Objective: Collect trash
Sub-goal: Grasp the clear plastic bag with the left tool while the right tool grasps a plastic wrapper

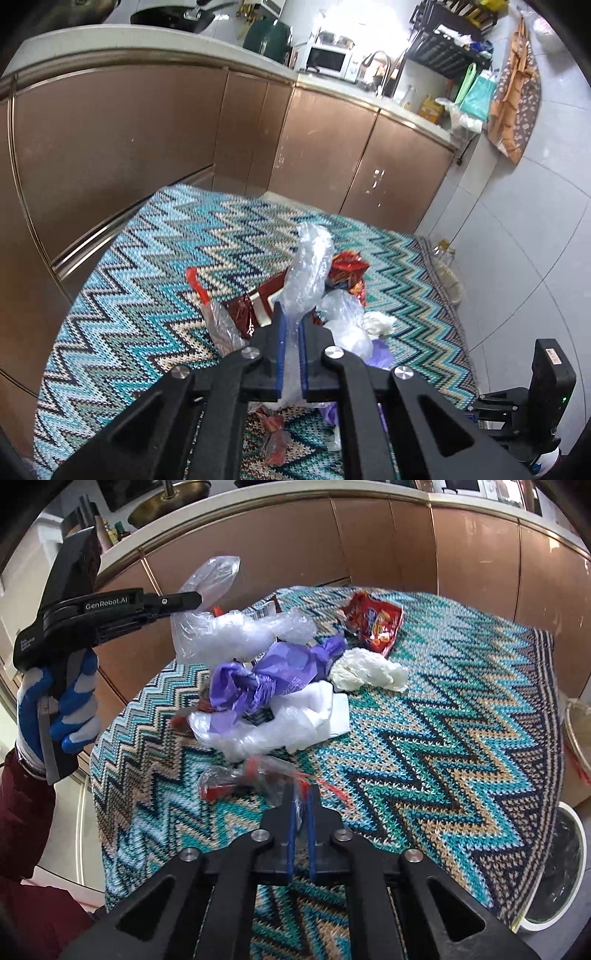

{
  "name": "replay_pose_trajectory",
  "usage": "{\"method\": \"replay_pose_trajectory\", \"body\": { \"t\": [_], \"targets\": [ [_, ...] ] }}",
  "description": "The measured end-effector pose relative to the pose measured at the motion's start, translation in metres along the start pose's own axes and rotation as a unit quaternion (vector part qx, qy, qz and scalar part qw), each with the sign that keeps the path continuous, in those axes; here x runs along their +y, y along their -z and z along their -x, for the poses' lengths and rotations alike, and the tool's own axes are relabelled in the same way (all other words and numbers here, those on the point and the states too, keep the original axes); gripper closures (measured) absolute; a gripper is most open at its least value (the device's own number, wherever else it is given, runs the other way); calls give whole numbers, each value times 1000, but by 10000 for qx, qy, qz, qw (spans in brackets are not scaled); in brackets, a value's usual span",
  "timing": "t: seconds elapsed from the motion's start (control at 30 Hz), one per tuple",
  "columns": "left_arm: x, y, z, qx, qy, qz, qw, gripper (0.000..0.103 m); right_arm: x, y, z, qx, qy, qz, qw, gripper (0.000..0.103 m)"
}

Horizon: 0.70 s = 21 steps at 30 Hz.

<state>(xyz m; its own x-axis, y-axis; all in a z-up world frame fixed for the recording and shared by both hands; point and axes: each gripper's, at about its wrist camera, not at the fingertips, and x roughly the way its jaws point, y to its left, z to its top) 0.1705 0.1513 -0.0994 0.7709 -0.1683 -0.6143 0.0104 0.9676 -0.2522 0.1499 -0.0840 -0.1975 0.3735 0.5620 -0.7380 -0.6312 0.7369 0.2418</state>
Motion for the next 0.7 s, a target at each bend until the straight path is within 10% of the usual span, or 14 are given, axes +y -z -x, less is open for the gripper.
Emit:
{"method": "replay_pose_trajectory", "body": {
  "t": [0.7],
  "targets": [
    [-9,-9,113,-776,154,-117,9968,98,51,30,111,-934,620,40,9937,101]
  ]
}}
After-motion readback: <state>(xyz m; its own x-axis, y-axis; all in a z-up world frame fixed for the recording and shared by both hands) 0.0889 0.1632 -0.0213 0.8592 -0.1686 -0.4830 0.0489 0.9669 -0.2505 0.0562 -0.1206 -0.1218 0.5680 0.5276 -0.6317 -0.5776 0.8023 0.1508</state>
